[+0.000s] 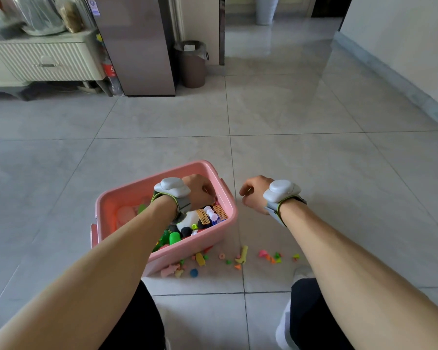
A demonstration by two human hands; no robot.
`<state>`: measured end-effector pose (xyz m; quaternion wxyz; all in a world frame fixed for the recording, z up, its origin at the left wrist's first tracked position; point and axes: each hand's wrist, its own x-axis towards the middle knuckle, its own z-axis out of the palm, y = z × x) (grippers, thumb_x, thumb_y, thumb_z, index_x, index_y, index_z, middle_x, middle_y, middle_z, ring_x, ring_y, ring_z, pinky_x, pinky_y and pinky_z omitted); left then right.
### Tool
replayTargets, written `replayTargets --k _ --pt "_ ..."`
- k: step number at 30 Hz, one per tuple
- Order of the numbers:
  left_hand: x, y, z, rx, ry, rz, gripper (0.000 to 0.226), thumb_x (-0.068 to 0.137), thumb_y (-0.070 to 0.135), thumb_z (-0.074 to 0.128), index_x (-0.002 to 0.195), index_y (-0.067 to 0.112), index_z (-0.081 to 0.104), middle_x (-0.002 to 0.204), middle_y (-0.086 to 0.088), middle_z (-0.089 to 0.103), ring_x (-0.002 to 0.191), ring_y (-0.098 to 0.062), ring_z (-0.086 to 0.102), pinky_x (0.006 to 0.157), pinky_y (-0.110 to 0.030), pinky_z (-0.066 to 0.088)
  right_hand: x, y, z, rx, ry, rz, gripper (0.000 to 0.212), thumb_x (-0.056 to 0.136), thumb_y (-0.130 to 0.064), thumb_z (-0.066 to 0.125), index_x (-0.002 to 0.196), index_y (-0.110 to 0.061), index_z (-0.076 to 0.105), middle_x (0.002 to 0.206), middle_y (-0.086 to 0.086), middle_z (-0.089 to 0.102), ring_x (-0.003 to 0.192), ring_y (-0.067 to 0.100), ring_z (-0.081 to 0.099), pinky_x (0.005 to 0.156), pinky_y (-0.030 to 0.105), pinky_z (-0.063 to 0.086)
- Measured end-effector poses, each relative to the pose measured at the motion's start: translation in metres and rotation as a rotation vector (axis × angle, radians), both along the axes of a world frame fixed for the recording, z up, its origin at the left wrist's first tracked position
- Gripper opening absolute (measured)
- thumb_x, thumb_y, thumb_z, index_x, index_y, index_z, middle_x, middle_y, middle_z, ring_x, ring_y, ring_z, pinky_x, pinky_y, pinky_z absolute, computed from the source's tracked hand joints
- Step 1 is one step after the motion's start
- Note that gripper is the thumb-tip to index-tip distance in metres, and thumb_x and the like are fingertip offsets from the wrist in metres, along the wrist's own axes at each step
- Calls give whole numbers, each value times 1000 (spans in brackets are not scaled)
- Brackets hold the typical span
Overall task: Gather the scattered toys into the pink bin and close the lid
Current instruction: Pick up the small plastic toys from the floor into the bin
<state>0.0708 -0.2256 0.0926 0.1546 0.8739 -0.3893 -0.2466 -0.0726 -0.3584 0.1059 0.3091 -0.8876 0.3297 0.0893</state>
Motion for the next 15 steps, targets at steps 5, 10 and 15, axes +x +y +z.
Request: replayTargets --k 5,10,15 --pt "-30 6 -8 38 -40 -67 7 75 30 67 79 36 67 84 15 68 82 -12 66 75 -30 56 -33 5 -18 -7 63 -43 24 84 -21 58 105 -27 66 111 -1 67 93 20 60 76 22 44" --pt "-62 5 -22 108 -54 -87 8 61 49 57 68 46 57 94 13 67 88 -13 63 82 -32 54 -61 7 -43 27 102 -119 24 82 -24 58 103 -32 65 111 -4 67 98 19 62 75 21 41" --pt "-87 -5 -74 134 38 -45 18 57 52 54 73 61 54 109 4 65 86 -14 64 79 -35 56 -79 8 -73 69 161 -139 29 82 -21 55 107 -30 65 110 -3 66 93 21 60 74 22 42"
